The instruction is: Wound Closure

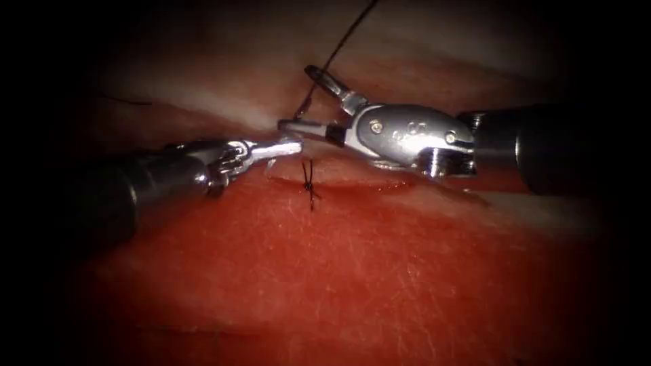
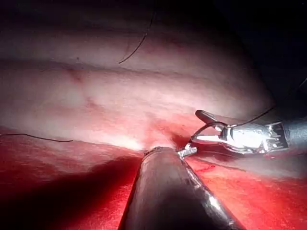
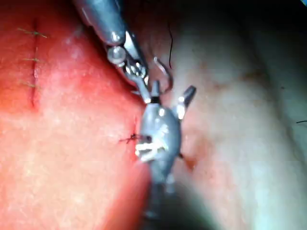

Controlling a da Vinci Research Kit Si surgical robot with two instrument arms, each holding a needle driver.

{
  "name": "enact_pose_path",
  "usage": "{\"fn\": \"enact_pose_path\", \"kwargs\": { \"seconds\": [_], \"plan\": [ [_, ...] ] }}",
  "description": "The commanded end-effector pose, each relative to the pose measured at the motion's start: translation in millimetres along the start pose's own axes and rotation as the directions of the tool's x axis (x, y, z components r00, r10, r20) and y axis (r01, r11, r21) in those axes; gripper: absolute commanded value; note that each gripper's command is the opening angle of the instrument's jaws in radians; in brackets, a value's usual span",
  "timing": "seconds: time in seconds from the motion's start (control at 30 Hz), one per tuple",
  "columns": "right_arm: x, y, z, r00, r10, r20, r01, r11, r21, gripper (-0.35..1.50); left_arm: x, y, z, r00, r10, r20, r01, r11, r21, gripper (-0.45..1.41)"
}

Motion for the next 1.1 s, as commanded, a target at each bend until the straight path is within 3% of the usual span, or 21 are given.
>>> {"fn": "enact_pose_path", "kwargs": {
  "seconds": [0.03, 0.23, 0.33, 0.37, 0.43, 0.5, 0.53, 0.9, 0.93, 0.97, 1.03, 1.1],
  "plan": [
    [0.3, -0.4, 0.8, 1.000, 0.002, -0.005, -0.002, 1.000, 0.004, 1.07, 0.0, -0.6, 0.6, 1.000, 0.000, -0.001, 0.000, 1.000, 0.000, -0.45],
    [0.9, -0.8, 0.5, 1.000, -0.003, -0.019, 0.003, 1.000, 0.015, 1.01, 0.0, -0.6, 0.7, 1.000, 0.001, 0.003, 0.000, 1.000, -0.005, -0.45],
    [0.8, -0.8, 0.5, 1.000, -0.008, -0.027, 0.008, 1.000, 0.007, 0.73, -0.1, -0.6, 0.6, 1.000, 0.002, 0.012, -0.002, 1.000, -0.018, -0.45],
    [0.8, -0.8, 0.5, 1.000, -0.008, -0.027, 0.008, 1.000, 0.006, 0.71, -0.2, -0.5, 0.6, 1.000, 0.002, 0.012, -0.002, 1.000, -0.019, -0.45],
    [0.8, -0.8, 0.6, 0.999, -0.026, -0.026, 0.026, 1.000, 0.005, 0.41, -0.3, -0.3, 0.6, 1.000, 0.002, 0.016, -0.002, 1.000, -0.024, -0.45],
    [0.7, -0.7, 0.7, 0.999, -0.038, -0.032, 0.038, 0.999, 0.006, -0.21, -0.4, -0.2, 0.6, 1.000, 0.002, 0.016, -0.002, 1.000, -0.025, -0.45],
    [0.7, -0.8, 0.7, 0.998, -0.044, -0.037, 0.044, 0.999, 0.010, -0.35, -0.4, -0.1, 0.6, 1.000, 0.002, 0.016, -0.002, 1.000, -0.025, -0.45],
    [0.7, -1.0, 0.3, 0.997, -0.077, -0.001, 0.076, 0.994, 0.081, -0.35, -0.6, 0.5, 0.7, 1.000, 0.002, 0.022, -0.001, 0.999, -0.033, -0.43],
    [0.7, -0.9, 0.1, 0.997, -0.076, -0.001, 0.076, 0.994, 0.083, -0.35, -0.7, 0.6, 0.8, 0.997, 0.073, 0.028, -0.071, 0.996, -0.050, 0.22],
    [0.7, -0.8, 0.0, 0.997, -0.076, -0.001, 0.075, 0.994, 0.084, -0.35, -0.7, 0.7, 0.8, 0.992, 0.125, 0.027, -0.123, 0.991, -0.057, 0.57],
    [0.7, -0.5, -0.3, 0.997, -0.075, -0.002, 0.075, 0.993, 0.086, -0.35, -0.6, 0.7, 0.9, 0.977, 0.210, 0.024, -0.208, 0.976, -0.065, 0.96],
    [0.6, -0.3, -0.8, 0.997, -0.074, -0.002, 0.074, 0.993, 0.090, -0.35, -0.4, 0.7, 0.8, 0.954, 0.299, 0.017, -0.297, 0.952, -0.077, 1.14]
  ]
}}
